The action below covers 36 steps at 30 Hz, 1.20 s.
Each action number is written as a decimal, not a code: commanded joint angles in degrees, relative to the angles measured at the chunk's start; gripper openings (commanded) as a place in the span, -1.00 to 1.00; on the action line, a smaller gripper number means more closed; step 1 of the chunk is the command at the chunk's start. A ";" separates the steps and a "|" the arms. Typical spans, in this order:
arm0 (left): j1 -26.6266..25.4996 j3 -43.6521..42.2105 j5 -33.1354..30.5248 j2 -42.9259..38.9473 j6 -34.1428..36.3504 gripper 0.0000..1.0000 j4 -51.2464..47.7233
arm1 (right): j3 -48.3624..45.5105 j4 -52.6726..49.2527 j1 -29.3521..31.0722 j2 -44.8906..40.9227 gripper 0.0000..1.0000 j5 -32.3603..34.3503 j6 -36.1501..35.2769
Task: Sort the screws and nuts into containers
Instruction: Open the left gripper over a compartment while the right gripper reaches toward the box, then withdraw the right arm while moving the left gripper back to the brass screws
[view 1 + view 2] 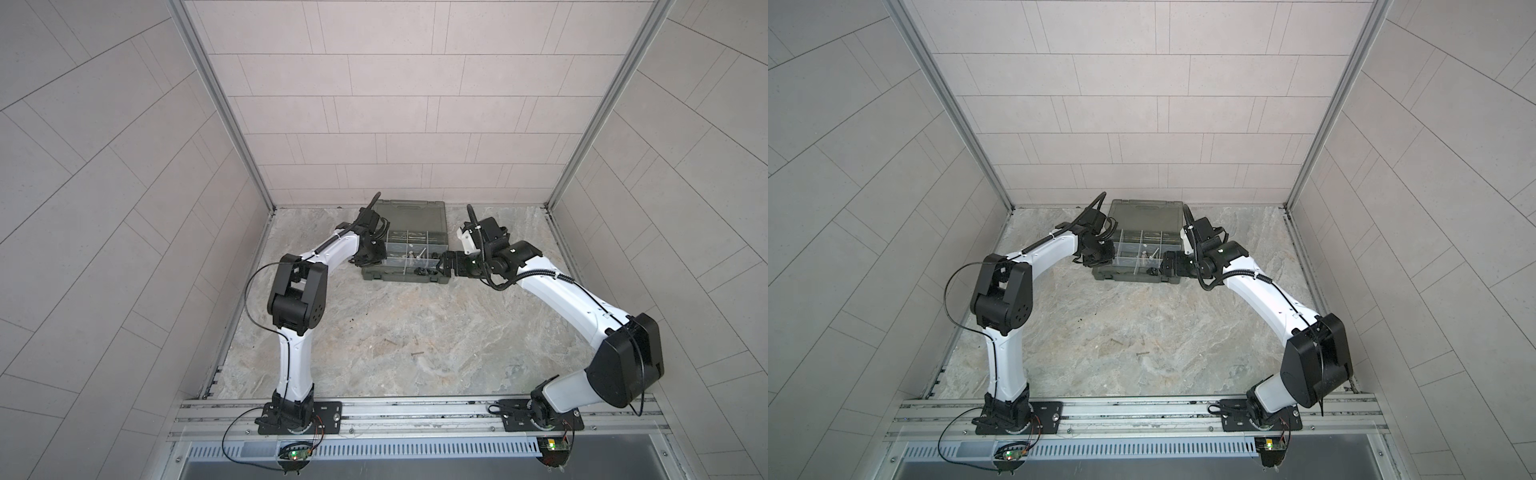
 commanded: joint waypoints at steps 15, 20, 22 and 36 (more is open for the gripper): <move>-2.37 -13.94 1.46 -20.59 -0.27 -0.35 1.63 | -1.87 -2.53 0.24 -4.85 0.99 0.90 -1.92; -7.94 -28.38 -1.00 -34.09 2.45 -0.24 2.02 | -4.93 -4.42 0.46 -8.84 0.98 1.69 -2.31; -11.39 -33.36 -1.45 -38.92 3.77 -0.22 2.22 | -6.99 -4.61 0.44 -10.90 0.98 2.05 -2.68; -34.48 -48.50 -10.05 -50.60 4.89 -0.21 6.69 | -14.54 -11.00 0.34 -25.50 0.98 5.03 -1.57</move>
